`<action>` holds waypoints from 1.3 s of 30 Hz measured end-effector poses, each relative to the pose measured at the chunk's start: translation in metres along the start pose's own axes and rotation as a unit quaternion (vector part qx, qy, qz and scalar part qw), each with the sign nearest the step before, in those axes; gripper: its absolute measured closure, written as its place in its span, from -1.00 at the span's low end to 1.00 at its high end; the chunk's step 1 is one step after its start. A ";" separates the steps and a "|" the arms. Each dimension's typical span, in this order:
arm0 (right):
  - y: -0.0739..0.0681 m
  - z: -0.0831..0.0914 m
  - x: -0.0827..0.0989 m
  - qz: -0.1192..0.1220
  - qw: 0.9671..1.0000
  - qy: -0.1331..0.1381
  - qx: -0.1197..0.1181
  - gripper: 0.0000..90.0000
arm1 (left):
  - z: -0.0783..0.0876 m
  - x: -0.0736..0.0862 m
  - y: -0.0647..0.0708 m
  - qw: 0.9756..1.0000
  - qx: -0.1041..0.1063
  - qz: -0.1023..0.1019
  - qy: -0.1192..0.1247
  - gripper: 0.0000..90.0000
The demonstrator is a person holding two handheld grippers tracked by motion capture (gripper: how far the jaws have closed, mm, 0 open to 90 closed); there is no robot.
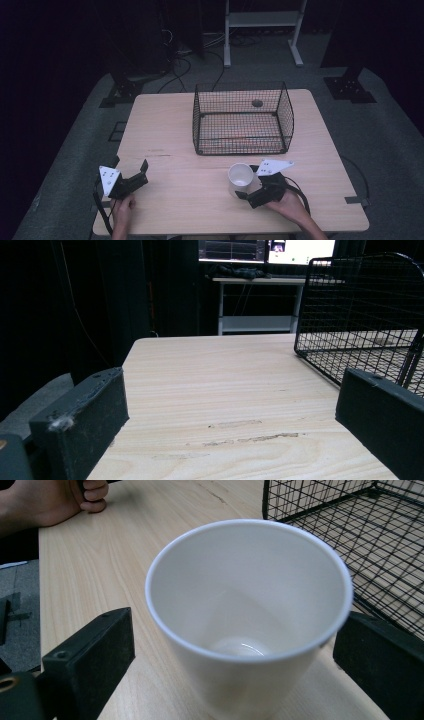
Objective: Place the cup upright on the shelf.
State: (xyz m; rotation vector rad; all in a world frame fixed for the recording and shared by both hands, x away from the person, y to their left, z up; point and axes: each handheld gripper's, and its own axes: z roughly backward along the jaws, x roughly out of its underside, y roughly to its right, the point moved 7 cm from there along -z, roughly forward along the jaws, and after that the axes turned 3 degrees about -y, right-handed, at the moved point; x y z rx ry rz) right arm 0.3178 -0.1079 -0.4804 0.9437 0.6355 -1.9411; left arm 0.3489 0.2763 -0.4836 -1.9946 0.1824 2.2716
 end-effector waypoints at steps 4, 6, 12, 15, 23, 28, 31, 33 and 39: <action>0.002 -0.005 -0.001 -0.003 1.000 -0.002 0.001 -0.94 | 0.000 0.000 0.000 1.000 0.000 0.001 0.000 -1.00; 0.002 -0.007 -0.001 -0.002 1.000 -0.002 0.000 -0.94 | 0.000 0.000 0.000 1.000 0.000 0.001 0.000 -1.00; 0.003 -0.010 -0.003 -0.002 1.000 -0.002 -0.001 -0.86 | 0.000 0.000 0.000 1.000 0.000 0.002 0.000 -1.00; 0.003 -0.011 -0.003 0.001 1.000 -0.002 -0.001 -0.68 | 0.000 0.000 0.000 1.000 0.001 0.002 0.000 -1.00; 0.005 -0.008 -0.007 -0.002 1.000 0.003 -0.004 -0.57 | 0.000 0.000 0.000 1.000 0.001 0.002 0.000 -1.00; 0.007 -0.002 -0.011 -0.006 1.000 0.005 -0.010 -0.57 | 0.000 0.000 0.000 1.000 0.001 0.001 0.001 -1.00; 0.010 0.003 -0.015 -0.011 1.000 0.008 -0.015 -0.57 | 0.000 0.000 0.000 1.000 0.001 0.001 0.000 -1.00; 0.011 0.005 -0.017 -0.011 1.000 0.009 -0.017 -0.57 | 0.000 0.000 0.000 1.000 0.001 0.001 0.001 -1.00; 0.014 0.016 -0.027 -0.010 1.000 0.013 -0.022 -0.57 | 0.000 0.000 0.000 1.000 0.000 0.000 0.000 -1.00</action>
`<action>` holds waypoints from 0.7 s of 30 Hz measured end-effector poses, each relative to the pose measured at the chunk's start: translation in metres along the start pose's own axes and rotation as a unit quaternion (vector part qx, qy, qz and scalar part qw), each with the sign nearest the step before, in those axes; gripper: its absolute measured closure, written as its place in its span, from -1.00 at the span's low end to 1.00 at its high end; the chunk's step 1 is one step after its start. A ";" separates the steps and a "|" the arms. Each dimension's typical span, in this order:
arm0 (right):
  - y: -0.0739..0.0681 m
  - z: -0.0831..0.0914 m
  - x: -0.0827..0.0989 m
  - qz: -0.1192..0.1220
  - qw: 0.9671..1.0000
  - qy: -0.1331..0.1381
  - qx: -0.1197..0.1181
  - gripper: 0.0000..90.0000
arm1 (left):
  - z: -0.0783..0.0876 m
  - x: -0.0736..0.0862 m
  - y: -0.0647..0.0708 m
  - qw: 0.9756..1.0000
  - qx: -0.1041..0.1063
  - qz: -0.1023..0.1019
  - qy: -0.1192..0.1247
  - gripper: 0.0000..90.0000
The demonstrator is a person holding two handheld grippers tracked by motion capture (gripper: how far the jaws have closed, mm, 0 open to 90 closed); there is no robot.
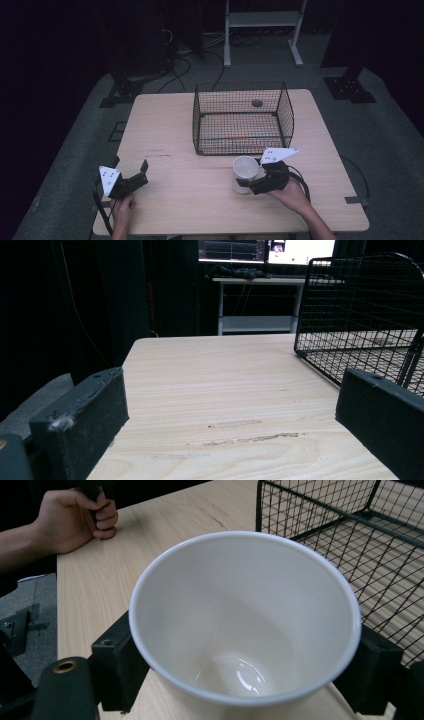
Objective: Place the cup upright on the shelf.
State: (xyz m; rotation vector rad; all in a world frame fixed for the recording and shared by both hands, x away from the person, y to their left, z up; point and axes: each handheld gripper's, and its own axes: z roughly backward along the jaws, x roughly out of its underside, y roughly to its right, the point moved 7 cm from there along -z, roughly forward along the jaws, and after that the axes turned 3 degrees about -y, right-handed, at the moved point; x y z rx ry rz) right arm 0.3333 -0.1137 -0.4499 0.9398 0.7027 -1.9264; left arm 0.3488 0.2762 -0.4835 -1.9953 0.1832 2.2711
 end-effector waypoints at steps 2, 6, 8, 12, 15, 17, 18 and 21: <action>0.002 0.005 -0.006 -0.002 1.000 0.003 -0.004 -0.57 | 0.000 0.000 0.000 1.000 0.000 0.000 0.000 -1.00; 0.005 0.011 -0.014 -0.002 1.000 0.007 -0.005 -0.57 | 0.000 0.000 0.000 1.000 0.000 -0.001 0.000 -1.00; 0.006 0.013 -0.016 -0.001 1.000 0.008 -0.005 -0.57 | 0.000 0.000 0.000 1.000 0.000 0.000 0.000 -1.00; 0.010 0.016 -0.023 0.000 1.000 0.008 -0.005 -0.57 | 0.000 0.000 0.000 1.000 0.000 0.000 0.000 -1.00; 0.013 0.018 -0.028 -0.002 1.000 0.011 -0.007 -0.57 | 0.000 0.000 0.000 1.000 0.000 -0.001 -0.001 -1.00; 0.017 0.021 -0.034 -0.003 1.000 0.014 -0.009 -0.57 | 0.000 0.000 0.000 1.000 0.000 0.000 0.000 -1.00; 0.017 0.021 -0.034 -0.003 1.000 0.014 -0.009 -0.57 | 0.000 0.000 0.000 1.000 0.000 0.000 0.000 -1.00; 0.021 0.025 -0.043 -0.001 1.000 0.013 -0.007 -0.57 | 0.000 0.000 0.000 1.000 0.000 0.000 -0.001 -1.00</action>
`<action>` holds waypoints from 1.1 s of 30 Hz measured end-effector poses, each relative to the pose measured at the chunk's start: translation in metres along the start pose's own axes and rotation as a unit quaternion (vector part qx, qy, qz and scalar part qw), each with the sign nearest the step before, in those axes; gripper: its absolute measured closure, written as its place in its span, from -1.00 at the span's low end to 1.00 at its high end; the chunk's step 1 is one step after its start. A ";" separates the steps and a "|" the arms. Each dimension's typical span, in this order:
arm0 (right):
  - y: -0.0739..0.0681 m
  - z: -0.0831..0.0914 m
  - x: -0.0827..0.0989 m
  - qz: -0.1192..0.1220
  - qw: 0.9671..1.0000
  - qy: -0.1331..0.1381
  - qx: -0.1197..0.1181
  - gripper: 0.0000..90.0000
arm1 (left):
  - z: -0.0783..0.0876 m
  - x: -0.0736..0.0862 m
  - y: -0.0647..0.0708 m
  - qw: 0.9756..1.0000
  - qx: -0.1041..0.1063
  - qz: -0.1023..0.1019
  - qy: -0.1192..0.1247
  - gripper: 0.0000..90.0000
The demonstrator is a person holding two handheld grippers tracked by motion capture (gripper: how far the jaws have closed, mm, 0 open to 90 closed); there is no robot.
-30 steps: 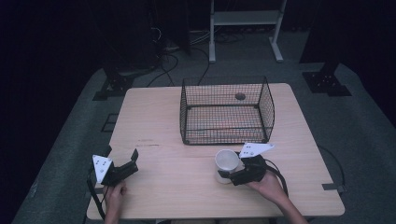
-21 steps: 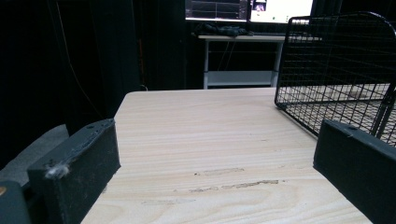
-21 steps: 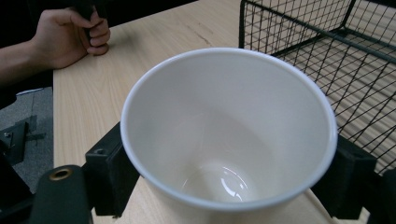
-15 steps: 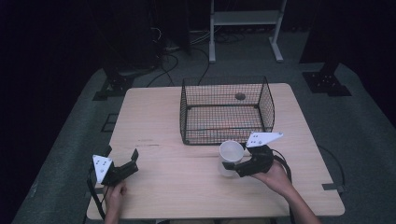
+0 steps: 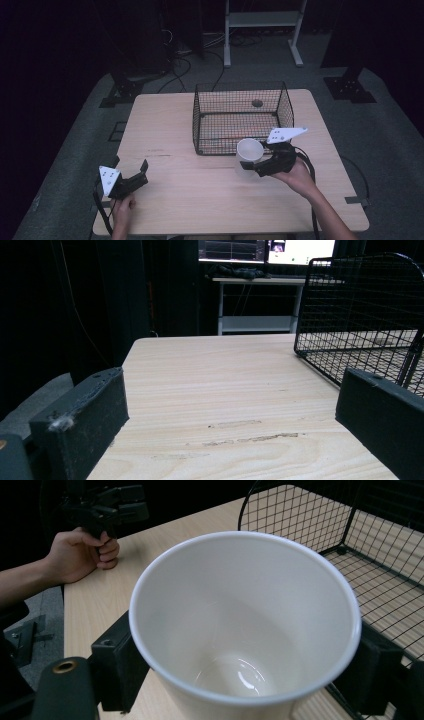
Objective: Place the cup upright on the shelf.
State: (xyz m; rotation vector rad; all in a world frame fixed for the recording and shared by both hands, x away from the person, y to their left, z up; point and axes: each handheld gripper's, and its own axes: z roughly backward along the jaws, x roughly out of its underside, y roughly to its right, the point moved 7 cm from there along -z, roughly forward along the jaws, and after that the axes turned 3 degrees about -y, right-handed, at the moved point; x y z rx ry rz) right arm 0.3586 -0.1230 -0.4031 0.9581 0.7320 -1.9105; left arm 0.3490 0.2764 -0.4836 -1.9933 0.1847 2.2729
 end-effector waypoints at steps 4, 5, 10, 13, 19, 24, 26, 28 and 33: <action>0.004 0.002 -0.009 0.002 1.000 -0.001 0.001 -0.57 | 0.000 0.000 0.000 1.000 0.000 0.000 0.000 -1.00; 0.005 0.003 -0.011 0.003 1.000 -0.001 0.002 -0.57 | 0.000 0.000 0.000 1.000 0.001 0.000 0.000 -1.00; 0.013 0.005 -0.021 0.005 1.000 -0.001 0.010 -0.57 | 0.000 0.000 0.000 1.000 0.000 0.000 0.000 -1.00; 0.016 0.006 -0.026 0.004 1.000 0.001 0.011 -0.57 | 0.000 0.000 0.001 1.000 0.001 0.001 0.002 -1.00; 0.026 0.004 -0.040 0.001 1.000 0.001 0.009 -0.57 | 0.000 0.000 0.000 1.000 0.001 0.001 0.000 -1.00; 0.029 0.002 -0.047 0.004 1.000 -0.002 0.011 -0.57 | 0.000 0.000 0.000 1.000 0.001 0.003 0.001 -1.00; 0.031 0.002 -0.049 0.006 1.000 -0.001 0.013 -0.57 | 0.000 0.000 0.000 1.000 0.001 0.004 0.001 -1.00; 0.033 0.001 -0.051 0.006 1.000 -0.004 0.013 -0.57 | 0.000 0.000 0.000 1.000 0.001 0.003 0.001 -1.00; 0.038 0.000 -0.056 0.007 1.000 -0.007 0.015 -0.57 | 0.000 0.000 0.000 1.000 0.001 0.003 0.001 -1.00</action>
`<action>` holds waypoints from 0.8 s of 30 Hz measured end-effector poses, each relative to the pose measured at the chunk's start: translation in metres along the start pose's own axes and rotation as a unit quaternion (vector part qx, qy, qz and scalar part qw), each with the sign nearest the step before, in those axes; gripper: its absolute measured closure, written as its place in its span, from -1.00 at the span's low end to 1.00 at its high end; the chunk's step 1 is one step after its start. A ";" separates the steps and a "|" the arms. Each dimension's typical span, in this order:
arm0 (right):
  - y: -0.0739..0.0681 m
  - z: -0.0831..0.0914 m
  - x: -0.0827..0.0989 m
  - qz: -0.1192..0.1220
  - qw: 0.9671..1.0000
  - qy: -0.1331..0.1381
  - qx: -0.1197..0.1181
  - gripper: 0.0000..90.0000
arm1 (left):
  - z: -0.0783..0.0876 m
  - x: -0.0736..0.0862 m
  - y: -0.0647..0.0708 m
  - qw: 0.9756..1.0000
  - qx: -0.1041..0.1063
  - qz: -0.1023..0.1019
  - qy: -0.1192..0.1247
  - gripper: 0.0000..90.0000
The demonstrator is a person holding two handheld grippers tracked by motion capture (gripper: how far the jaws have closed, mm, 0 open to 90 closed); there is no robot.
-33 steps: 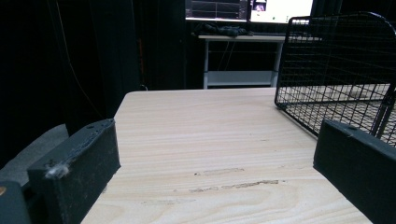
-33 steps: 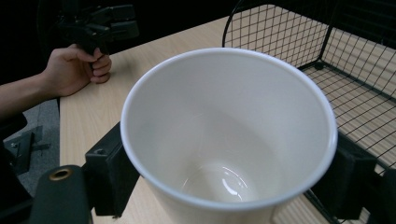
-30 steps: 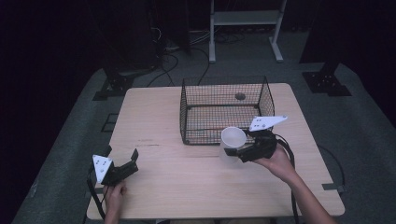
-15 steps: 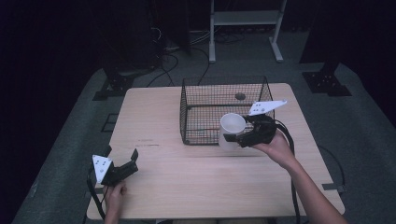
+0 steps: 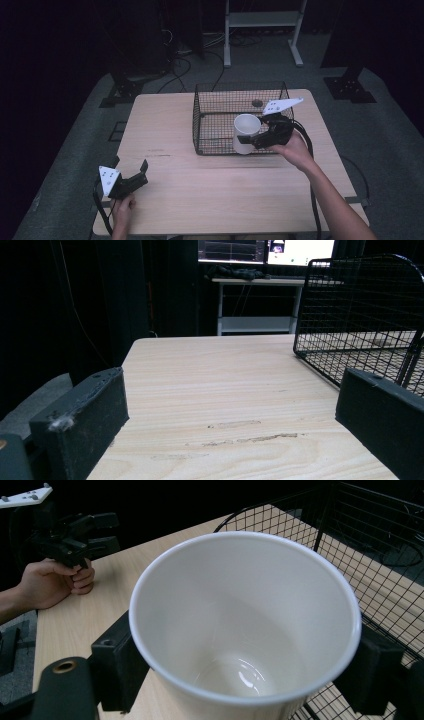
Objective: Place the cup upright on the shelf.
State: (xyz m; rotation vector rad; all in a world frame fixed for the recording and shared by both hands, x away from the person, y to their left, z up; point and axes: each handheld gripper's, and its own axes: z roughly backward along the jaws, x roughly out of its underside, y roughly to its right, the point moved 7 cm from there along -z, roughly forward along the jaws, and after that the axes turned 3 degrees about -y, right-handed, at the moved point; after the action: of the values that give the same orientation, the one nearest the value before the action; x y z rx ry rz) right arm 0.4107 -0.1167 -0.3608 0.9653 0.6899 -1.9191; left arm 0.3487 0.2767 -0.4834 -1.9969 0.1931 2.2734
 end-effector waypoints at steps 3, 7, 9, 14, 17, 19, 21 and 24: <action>0.006 -0.002 -0.006 0.000 1.000 -0.001 0.003 -0.57 | 0.000 0.000 0.000 1.000 0.000 0.001 0.000 -1.00; 0.013 -0.004 -0.011 -0.002 1.000 0.001 0.006 -0.57 | 0.000 0.000 0.000 1.000 0.000 0.000 0.000 -1.00; 0.017 -0.006 -0.012 -0.005 1.000 -0.003 0.006 -0.57 | 0.000 0.000 0.000 1.000 0.000 0.002 0.000 -1.00; 0.023 -0.009 -0.016 -0.006 1.000 -0.008 0.009 -0.57 | 0.000 0.000 0.000 1.000 0.001 0.001 0.000 -1.00; 0.027 -0.011 -0.019 -0.006 1.000 -0.009 0.011 -0.57 | 0.000 0.000 -0.001 1.000 0.001 0.003 0.000 -1.00; 0.030 -0.013 -0.020 -0.005 1.000 -0.012 0.014 -0.57 | 0.000 0.000 -0.001 1.000 0.001 0.004 0.000 -1.00; 0.032 -0.015 -0.022 -0.006 1.000 -0.013 0.015 -0.57 | 0.000 0.000 -0.001 1.000 0.001 0.003 0.000 -1.00; 0.035 -0.017 -0.023 -0.006 1.000 -0.015 0.017 -0.57 | 0.000 0.000 0.000 1.000 0.001 0.001 0.000 -1.00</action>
State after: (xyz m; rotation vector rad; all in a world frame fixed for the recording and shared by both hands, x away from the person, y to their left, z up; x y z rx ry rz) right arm 0.4550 -0.1104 -0.3538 0.9538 0.6488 -1.9587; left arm 0.3486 0.2771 -0.4835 -1.9973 0.1985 2.2735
